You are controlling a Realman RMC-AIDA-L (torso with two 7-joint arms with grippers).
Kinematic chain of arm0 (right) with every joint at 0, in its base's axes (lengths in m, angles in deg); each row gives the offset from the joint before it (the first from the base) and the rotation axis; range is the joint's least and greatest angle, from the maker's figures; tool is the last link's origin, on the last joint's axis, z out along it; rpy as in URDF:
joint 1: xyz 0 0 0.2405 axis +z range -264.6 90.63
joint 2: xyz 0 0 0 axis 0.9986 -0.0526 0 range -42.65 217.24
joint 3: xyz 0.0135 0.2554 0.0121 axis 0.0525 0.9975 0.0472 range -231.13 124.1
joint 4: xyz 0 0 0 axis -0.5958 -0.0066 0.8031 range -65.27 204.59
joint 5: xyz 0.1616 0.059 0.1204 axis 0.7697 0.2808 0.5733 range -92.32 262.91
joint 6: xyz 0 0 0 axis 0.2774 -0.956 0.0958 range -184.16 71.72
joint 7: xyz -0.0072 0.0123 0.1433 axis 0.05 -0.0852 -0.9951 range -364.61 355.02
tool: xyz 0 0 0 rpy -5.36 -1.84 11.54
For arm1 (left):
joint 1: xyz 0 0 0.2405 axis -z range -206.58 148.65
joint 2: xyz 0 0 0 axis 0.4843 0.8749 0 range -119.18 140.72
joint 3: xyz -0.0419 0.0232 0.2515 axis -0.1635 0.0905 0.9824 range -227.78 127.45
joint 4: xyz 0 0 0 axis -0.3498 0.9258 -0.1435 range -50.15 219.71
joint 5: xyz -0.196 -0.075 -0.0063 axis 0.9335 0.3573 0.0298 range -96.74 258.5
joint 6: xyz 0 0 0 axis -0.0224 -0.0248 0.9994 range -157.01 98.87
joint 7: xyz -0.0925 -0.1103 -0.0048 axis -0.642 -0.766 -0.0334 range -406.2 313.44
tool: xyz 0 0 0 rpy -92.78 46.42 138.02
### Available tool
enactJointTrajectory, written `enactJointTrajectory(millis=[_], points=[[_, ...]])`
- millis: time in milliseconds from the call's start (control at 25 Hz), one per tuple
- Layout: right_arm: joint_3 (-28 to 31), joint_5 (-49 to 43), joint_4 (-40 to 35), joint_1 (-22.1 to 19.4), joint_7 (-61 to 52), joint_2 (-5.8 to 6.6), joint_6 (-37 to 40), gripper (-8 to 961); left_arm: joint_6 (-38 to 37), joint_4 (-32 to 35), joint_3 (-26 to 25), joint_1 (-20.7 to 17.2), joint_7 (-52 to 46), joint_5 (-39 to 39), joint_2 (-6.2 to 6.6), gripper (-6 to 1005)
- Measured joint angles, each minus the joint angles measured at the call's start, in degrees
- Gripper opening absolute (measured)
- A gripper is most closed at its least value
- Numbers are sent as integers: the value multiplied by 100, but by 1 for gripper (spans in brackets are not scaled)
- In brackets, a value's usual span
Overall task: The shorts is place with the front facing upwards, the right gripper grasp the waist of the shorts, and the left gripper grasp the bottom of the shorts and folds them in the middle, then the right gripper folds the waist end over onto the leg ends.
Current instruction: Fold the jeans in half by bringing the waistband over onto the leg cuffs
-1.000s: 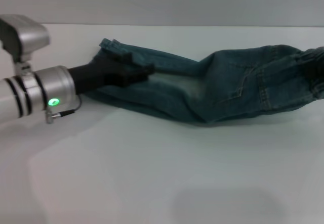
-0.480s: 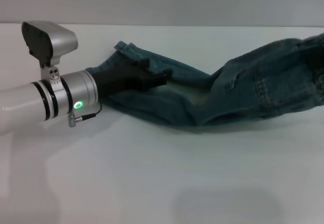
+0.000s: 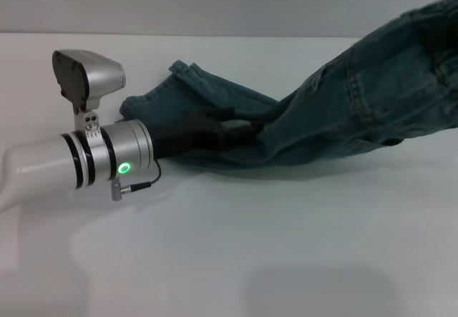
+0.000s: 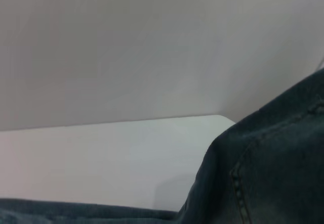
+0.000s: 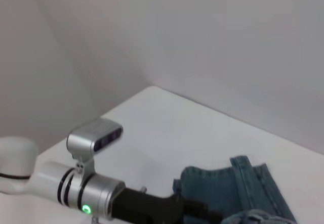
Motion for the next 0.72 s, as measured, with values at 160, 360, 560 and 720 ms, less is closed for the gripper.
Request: enactJointTrajectory(millis=[160, 360, 560, 720], points=[[-21, 6, 238, 177, -4, 26, -94, 48, -164, -138, 1, -14, 53, -10, 0, 809], [-93, 13, 572, 377, 15, 45, -291, 47, -338, -314, 0, -34, 181, -42, 0, 809], [-339, 16, 893, 540, 32, 53, -481, 49, -466, -543, -20, -37, 294, -22, -1, 809], [-637, 9, 1084, 613, 35, 53, -763, 49, -553, -675, -50, -6, 318, -13, -1, 809]])
